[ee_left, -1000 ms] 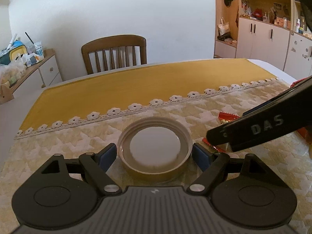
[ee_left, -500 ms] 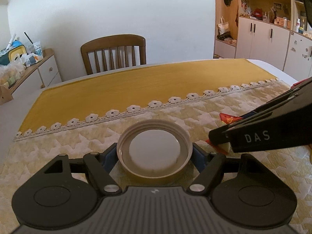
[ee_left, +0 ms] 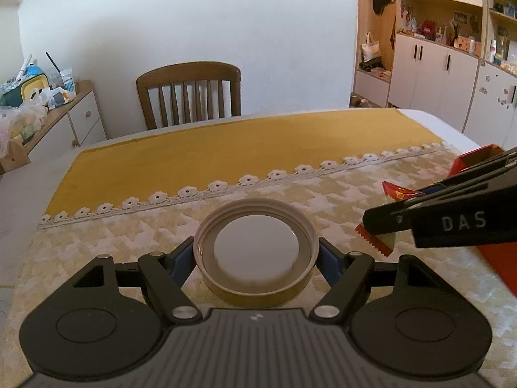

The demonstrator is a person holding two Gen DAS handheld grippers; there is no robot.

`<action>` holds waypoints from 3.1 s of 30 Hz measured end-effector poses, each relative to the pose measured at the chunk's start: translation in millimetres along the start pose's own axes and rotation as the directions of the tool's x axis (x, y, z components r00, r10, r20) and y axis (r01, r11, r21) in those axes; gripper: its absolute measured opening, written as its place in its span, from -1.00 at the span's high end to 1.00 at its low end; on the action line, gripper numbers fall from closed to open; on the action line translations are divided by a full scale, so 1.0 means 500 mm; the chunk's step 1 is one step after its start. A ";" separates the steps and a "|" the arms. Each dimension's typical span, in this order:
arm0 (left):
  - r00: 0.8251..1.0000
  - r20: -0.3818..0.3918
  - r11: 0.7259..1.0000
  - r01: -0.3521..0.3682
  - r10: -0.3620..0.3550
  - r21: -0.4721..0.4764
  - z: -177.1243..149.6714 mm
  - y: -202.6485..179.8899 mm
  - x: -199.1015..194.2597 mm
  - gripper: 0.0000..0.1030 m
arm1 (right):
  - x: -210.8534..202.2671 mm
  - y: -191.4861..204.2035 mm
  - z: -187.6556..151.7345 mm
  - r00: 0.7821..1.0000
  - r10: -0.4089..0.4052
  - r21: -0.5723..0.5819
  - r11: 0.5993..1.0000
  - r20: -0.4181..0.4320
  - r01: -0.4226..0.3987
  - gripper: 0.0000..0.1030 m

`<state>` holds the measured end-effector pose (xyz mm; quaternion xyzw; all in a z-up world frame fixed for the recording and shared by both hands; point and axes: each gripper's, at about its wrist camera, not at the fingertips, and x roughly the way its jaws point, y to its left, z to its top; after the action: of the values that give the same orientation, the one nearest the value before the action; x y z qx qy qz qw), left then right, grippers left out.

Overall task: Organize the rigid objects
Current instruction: 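Grasp the tape roll with the left tool while the right tool grasps the red snack packet, then carry the tape roll and snack packet into the red tin and release both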

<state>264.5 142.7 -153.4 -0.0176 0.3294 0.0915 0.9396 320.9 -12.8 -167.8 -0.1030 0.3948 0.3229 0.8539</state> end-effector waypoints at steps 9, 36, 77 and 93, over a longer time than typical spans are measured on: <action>0.998 0.030 0.999 0.054 -0.054 -0.004 0.029 -0.039 -0.091 -0.50 | -0.110 -0.023 -0.015 0.999 -0.004 0.027 1.000 0.049 0.003 0.57; 0.974 0.009 0.970 0.225 -0.227 0.095 0.119 -0.351 -0.168 -0.50 | -0.315 -0.312 -0.133 0.990 -0.094 0.073 0.994 0.103 0.086 0.57; 0.952 -0.274 0.984 0.164 -0.138 0.074 0.110 -0.567 0.063 -0.50 | -0.220 -0.407 -0.182 0.994 0.056 -0.095 0.993 -0.099 -0.065 0.53; 0.955 -0.266 0.987 0.152 -0.132 0.055 0.118 -0.566 0.044 -0.51 | -0.237 -0.405 -0.177 0.994 0.078 -0.070 0.994 -0.073 -0.084 0.16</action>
<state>369.8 -126.5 -128.6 -0.0181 0.4514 0.0082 0.8921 338.4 -262.6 -154.7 -0.1294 0.4164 0.3677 0.8214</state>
